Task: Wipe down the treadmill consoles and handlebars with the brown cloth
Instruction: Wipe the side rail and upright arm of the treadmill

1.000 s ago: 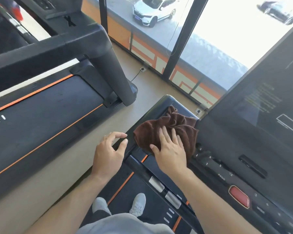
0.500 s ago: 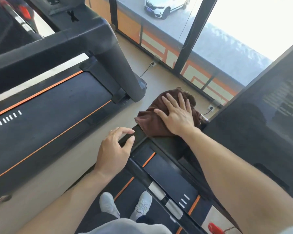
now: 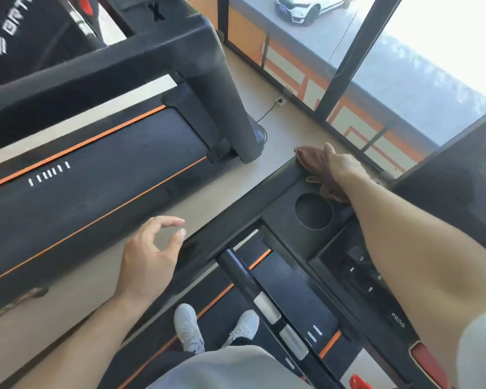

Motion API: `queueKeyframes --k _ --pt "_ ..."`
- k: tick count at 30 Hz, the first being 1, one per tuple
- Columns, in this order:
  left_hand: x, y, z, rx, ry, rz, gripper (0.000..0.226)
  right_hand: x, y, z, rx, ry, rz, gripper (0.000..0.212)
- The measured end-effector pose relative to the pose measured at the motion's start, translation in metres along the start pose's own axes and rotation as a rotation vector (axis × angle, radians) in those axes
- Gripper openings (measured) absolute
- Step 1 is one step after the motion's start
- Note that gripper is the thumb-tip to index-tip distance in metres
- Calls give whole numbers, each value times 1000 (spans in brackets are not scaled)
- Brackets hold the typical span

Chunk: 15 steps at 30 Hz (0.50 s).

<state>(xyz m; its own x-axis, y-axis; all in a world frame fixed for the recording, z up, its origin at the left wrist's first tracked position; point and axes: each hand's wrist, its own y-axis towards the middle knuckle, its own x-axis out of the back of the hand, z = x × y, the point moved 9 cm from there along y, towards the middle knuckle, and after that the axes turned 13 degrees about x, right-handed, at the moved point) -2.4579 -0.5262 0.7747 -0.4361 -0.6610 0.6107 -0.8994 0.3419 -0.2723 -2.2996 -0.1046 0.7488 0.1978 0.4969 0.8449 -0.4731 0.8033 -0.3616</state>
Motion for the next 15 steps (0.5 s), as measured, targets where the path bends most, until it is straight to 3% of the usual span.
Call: queueKeyframes --k 6,15 --pt "-1 2 2 28 -79 -13 13 -19 -39 21 193 -177 -90 99" --pt "-14 7 -25 -14 -193 39 13 -86 -131 64 585 -225 -95 65"
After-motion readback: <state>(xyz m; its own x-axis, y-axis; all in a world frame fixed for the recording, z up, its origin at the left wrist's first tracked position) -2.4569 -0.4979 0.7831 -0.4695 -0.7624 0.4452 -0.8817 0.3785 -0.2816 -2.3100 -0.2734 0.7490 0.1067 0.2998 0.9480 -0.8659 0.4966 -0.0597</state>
